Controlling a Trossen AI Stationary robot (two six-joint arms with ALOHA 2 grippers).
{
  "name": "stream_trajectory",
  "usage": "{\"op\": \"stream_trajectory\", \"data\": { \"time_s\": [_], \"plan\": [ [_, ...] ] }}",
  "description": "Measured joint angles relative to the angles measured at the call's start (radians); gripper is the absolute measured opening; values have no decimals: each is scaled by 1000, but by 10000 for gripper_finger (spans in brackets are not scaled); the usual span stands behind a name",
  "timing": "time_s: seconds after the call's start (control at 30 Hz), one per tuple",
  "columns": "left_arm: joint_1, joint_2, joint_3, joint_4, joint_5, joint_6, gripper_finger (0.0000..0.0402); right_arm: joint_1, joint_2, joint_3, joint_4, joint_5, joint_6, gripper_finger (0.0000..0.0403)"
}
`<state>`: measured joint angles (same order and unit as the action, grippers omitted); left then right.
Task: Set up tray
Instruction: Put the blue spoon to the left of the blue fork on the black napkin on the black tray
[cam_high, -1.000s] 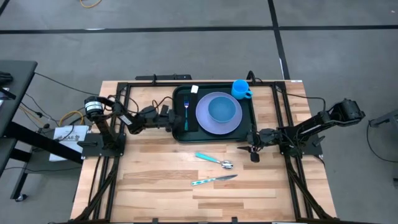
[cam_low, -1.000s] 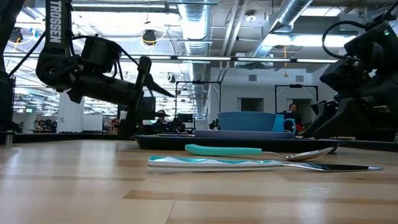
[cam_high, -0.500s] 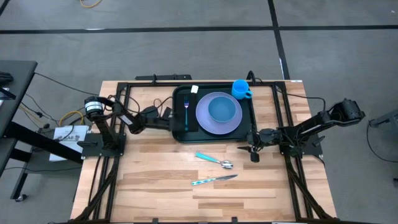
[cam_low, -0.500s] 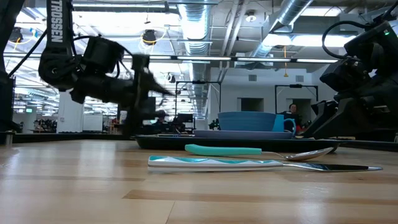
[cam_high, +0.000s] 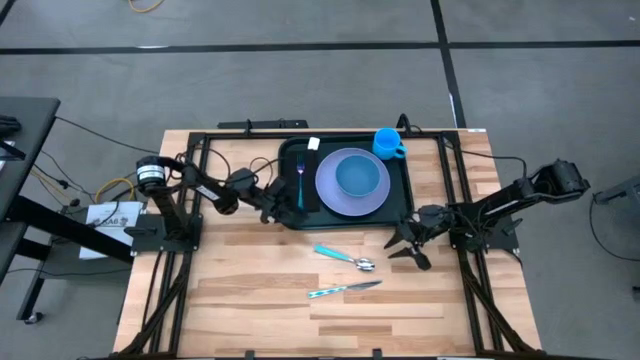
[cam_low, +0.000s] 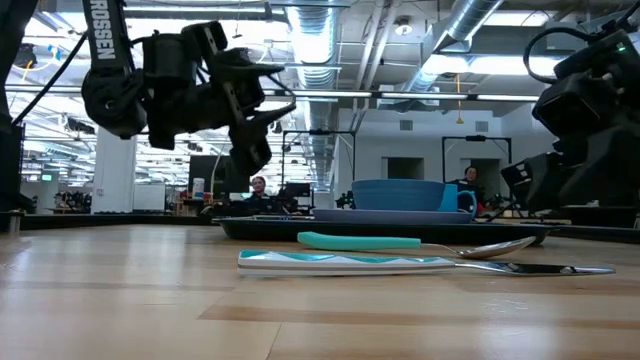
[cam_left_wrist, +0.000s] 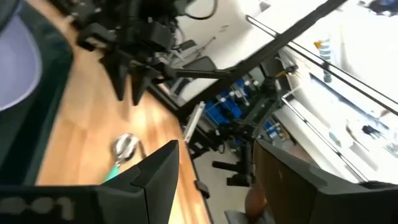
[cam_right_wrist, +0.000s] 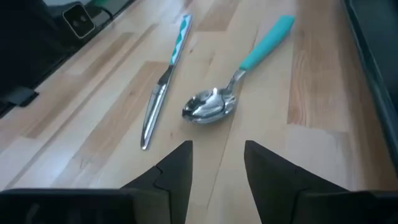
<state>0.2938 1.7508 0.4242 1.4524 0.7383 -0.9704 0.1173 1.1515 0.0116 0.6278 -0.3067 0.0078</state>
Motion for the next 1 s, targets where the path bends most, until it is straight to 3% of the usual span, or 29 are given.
{"op": "stream_trajectory", "data": {
  "time_s": [0.3,0.53,0.8,1.0],
  "plan": [
    [-33,0,36,0,19,-20,195,0,0,1,0,1,0,139],
    [-56,0,94,-31,241,-97,195,-3,0,2,0,28,0,138],
    [-87,0,137,-29,249,-90,195,-2,0,2,0,49,-3,137],
    [-87,0,139,-29,245,-85,195,-2,0,2,1,110,-101,139]
  ]
}}
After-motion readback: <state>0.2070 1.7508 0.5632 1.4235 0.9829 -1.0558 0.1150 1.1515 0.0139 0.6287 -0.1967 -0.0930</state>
